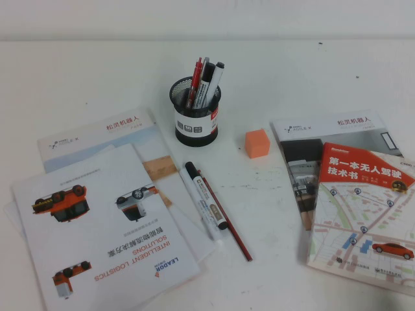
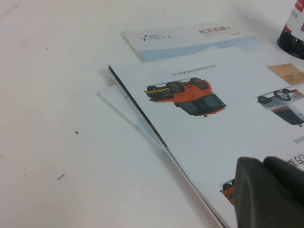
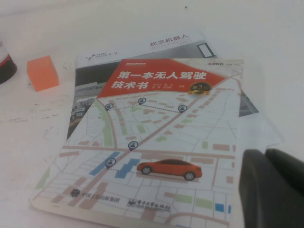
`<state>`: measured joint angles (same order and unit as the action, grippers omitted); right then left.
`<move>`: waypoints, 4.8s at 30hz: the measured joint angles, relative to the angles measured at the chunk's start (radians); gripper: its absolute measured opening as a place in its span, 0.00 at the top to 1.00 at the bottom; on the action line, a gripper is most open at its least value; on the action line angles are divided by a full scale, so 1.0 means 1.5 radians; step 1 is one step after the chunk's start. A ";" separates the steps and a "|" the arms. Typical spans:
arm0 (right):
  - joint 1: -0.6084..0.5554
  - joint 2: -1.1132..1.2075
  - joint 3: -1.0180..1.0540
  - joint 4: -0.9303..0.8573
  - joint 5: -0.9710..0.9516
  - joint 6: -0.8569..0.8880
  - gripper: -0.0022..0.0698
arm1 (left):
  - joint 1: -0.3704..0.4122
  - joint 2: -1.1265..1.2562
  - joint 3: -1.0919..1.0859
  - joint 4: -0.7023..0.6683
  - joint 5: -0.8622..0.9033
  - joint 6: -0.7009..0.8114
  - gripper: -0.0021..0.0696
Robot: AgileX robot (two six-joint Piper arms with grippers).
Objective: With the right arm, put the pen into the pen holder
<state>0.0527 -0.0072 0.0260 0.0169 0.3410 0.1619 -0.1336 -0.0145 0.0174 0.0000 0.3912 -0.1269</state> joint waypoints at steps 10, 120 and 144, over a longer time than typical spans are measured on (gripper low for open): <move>0.000 0.000 0.000 0.000 0.000 0.000 1.00 | 0.000 0.000 0.000 0.000 0.000 0.000 0.97; 0.397 1.372 -1.182 0.077 0.585 -0.210 0.78 | 0.000 0.000 0.000 0.000 0.000 0.000 0.97; 0.465 1.538 -1.382 0.008 0.591 -0.166 0.65 | 0.000 0.000 0.000 0.000 0.000 0.000 0.97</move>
<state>0.7499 2.3000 -2.0474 0.0288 1.2271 -0.0875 -0.1336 -0.0145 0.0174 0.0000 0.3912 -0.1269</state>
